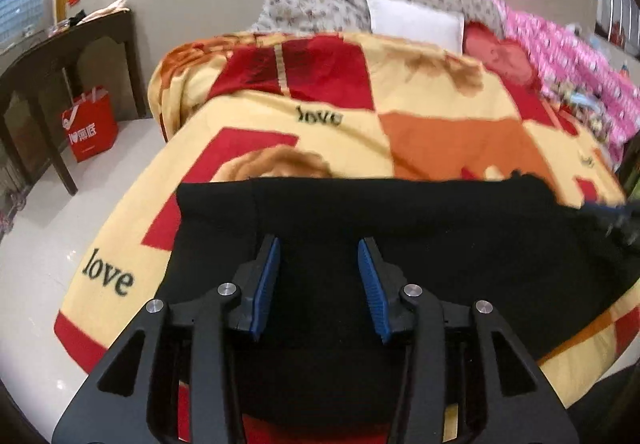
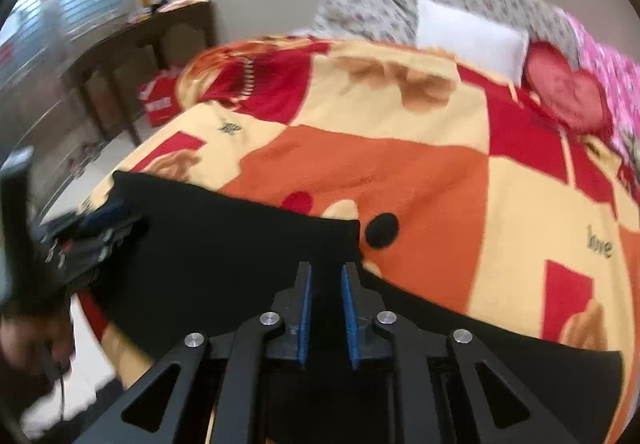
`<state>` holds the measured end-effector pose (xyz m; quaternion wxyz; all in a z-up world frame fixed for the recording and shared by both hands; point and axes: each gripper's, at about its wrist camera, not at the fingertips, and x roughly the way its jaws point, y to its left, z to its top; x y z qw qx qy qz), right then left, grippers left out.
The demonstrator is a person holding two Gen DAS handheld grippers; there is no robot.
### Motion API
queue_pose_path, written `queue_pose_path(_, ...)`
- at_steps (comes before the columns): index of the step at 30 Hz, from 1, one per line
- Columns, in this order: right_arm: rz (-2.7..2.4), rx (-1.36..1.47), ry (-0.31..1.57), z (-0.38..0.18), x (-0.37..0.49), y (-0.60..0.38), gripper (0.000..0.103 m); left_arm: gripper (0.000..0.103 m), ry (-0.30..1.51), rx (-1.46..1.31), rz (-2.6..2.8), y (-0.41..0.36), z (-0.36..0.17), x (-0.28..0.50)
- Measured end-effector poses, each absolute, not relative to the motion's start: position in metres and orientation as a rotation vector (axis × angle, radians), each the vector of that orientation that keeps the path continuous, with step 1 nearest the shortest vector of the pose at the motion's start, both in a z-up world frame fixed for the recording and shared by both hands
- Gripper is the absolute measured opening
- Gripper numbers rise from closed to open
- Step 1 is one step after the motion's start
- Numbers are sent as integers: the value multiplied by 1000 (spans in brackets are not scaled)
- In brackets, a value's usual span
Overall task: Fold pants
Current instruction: 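Lay the folded black pants flat on the blanket and open both tools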
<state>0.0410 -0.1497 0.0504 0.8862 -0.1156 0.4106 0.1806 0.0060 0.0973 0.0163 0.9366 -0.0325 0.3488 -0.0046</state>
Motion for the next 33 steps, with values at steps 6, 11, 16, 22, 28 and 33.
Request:
queue_pose_path(6,212,-29,900,23,35,-292,15,46,714,-13,-49,91,3,6)
queue_pose_path(11,64,129,881,25,11,-404,5,46,743,-11,-50,90,6,12)
queue_pose_path(16,37,41,864,52,-19,-401,6,46,735,-70,-43,86,20,2)
queue_pose_path(22,100,-45,911,28,-38,-381,14,46,783,-27,-272,34,22,-10)
queue_pose_path(28,49,210,867,54,-64,-421,19,52,802,34,-244,22,9,-6)
queue_pose_path(33,-37,168,851,52,-69,-424,20,52,811,-27,-291,5,19,-10)
